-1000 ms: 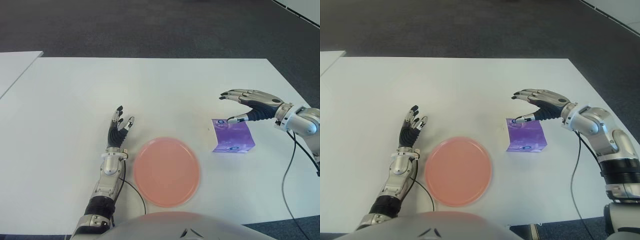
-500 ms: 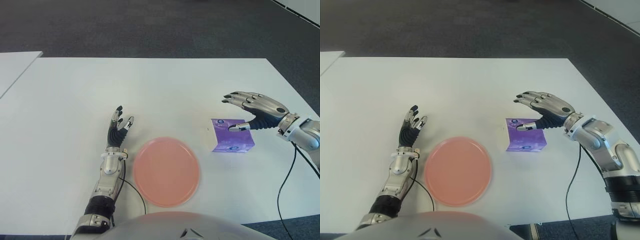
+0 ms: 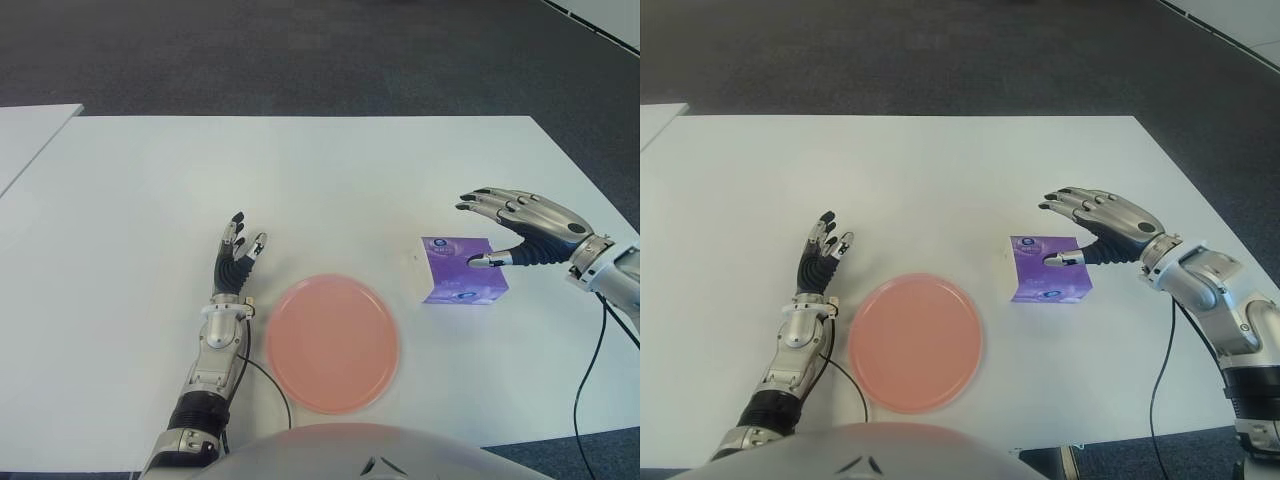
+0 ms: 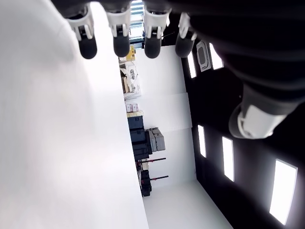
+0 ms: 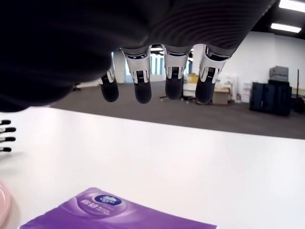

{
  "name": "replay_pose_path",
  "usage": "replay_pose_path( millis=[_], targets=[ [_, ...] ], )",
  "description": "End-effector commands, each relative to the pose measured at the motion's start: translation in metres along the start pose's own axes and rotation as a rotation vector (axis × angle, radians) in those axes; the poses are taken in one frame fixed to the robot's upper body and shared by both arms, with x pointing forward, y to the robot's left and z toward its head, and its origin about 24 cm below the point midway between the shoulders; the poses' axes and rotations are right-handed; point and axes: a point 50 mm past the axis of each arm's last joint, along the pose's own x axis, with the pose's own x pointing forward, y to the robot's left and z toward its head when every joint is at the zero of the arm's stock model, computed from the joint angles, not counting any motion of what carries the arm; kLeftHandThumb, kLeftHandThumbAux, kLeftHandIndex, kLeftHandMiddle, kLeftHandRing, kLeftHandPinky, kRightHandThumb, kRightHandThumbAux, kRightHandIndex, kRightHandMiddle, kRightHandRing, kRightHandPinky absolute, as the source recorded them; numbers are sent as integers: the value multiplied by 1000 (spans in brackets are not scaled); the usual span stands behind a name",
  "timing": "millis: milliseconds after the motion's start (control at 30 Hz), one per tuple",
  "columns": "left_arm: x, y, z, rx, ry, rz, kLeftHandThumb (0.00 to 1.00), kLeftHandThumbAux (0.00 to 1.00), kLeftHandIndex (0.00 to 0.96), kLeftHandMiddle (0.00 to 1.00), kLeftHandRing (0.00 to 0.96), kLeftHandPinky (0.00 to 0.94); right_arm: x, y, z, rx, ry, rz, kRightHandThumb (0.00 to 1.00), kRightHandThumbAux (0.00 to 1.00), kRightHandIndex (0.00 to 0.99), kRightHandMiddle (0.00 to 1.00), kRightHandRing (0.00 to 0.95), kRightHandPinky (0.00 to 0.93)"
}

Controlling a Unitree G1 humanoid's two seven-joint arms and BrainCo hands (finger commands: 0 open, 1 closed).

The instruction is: Put the tissue paper into the plate.

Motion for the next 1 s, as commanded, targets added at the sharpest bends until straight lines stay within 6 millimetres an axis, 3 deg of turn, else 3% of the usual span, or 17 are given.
replay_pose_path(
  millis=[33,1000],
  targets=[
    [-1,1,-1,17,-3,-25,12,497,0,0,0,0,-3,9,5,-13,-27,59,308,124,0,0,0,0],
    [-4,5,-2,25,24,4,21,502,0,0,0,0,7,40,11,-60,-68,230,267,138,0,0,0,0]
  ],
)
